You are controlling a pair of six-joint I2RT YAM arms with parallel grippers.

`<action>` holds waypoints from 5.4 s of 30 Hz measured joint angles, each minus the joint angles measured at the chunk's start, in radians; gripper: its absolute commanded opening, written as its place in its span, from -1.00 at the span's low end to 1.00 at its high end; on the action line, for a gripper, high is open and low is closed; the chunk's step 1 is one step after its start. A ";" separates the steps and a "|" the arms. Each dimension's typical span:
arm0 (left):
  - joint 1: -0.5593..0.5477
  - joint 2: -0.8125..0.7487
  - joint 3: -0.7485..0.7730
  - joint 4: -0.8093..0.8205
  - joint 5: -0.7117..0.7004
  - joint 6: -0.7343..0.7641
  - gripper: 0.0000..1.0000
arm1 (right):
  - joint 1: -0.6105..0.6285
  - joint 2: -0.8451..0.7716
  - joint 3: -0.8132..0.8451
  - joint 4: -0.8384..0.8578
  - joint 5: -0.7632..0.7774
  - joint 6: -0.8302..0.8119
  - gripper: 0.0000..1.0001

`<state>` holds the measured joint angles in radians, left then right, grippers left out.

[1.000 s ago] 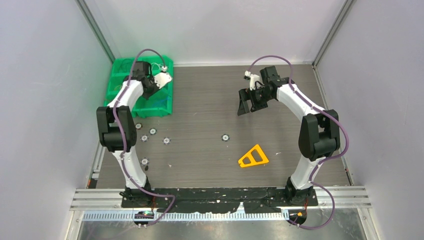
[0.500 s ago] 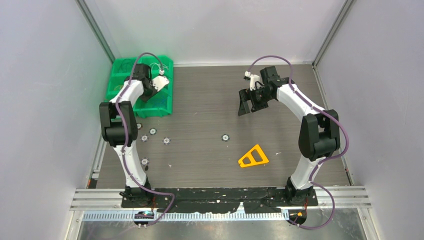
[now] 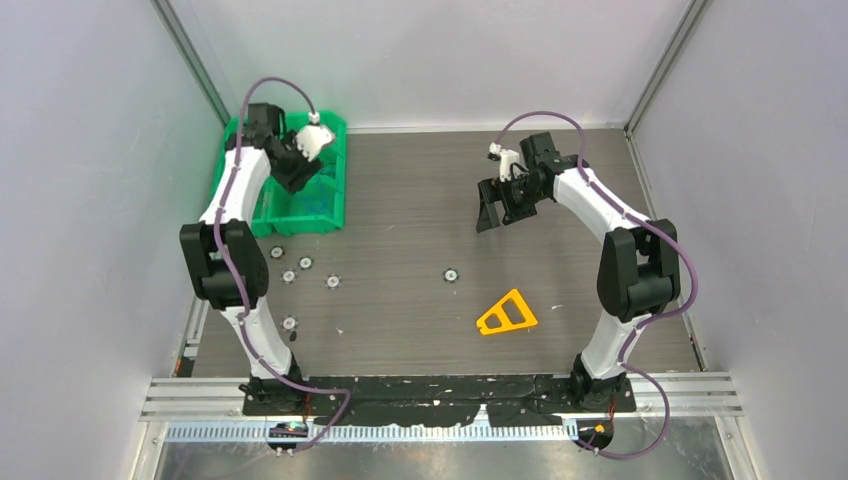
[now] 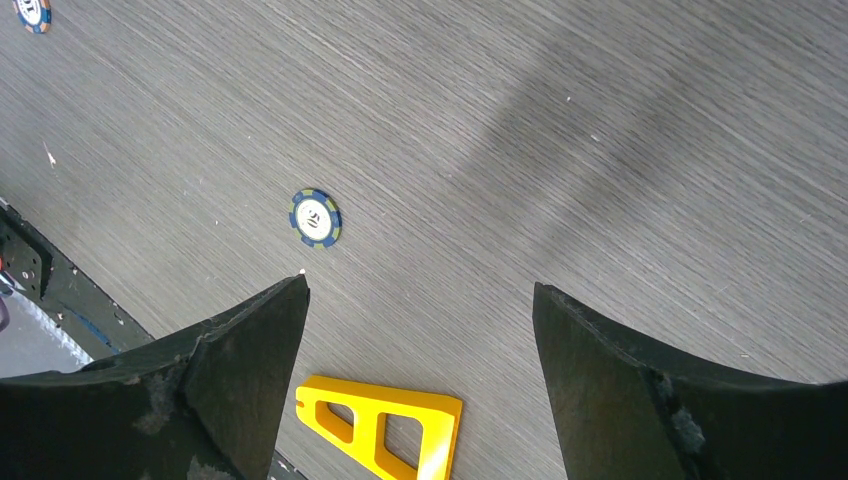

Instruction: Untangle the cables

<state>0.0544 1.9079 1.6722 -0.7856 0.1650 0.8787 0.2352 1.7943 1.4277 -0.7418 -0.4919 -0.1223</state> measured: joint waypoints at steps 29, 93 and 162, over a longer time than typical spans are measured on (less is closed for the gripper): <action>-0.129 0.403 0.541 -0.198 0.050 -0.099 0.26 | -0.001 0.024 0.000 -0.001 -0.005 0.000 0.77; -0.020 0.257 0.278 -0.122 0.123 -0.627 -0.28 | -0.002 0.026 -0.001 -0.004 -0.008 0.000 0.76; 0.037 0.201 0.090 -0.139 -0.141 -0.661 -1.00 | -0.002 0.039 -0.003 -0.009 -0.008 0.000 0.75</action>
<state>0.0917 2.1090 1.7618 -0.9245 0.0242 0.2176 0.2333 1.8328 1.4246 -0.7506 -0.4995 -0.1219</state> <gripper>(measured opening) 0.019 0.879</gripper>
